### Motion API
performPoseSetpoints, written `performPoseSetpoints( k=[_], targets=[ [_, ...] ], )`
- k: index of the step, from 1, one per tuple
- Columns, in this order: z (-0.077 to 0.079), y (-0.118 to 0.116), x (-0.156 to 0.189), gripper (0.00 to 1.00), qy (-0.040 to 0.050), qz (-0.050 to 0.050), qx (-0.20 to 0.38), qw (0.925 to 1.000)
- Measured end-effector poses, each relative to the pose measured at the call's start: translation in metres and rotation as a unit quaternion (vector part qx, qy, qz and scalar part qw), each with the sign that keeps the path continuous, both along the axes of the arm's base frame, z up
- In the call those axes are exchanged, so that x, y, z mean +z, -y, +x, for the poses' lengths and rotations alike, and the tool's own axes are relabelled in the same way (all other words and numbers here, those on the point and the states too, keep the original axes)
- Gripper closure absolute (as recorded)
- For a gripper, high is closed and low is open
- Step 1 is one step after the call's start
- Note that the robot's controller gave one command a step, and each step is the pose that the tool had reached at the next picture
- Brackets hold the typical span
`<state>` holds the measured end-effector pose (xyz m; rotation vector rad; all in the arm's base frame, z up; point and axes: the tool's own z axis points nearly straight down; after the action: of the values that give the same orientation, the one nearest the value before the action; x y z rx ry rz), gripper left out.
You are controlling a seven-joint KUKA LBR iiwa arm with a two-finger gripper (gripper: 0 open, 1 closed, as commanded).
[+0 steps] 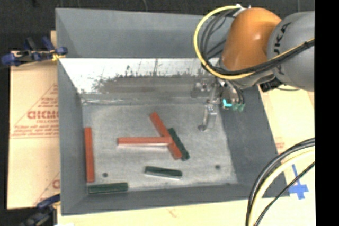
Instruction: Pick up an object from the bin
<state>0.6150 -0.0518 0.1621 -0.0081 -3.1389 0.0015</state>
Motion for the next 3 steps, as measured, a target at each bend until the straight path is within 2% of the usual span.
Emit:
performPoseSetpoints(
  k=[1, 2, 3],
  targets=[
    [0.002, 0.0, 0.004, 0.0, 0.0039, 0.0, 0.0, 1.0],
    [-0.022, -0.027, -0.024, 0.0, 0.0075, -0.002, 0.096, 0.9954],
    [-0.033, -0.032, -0.07, 0.0, 0.0039, 0.001, 0.181, 0.9835]
  ],
)
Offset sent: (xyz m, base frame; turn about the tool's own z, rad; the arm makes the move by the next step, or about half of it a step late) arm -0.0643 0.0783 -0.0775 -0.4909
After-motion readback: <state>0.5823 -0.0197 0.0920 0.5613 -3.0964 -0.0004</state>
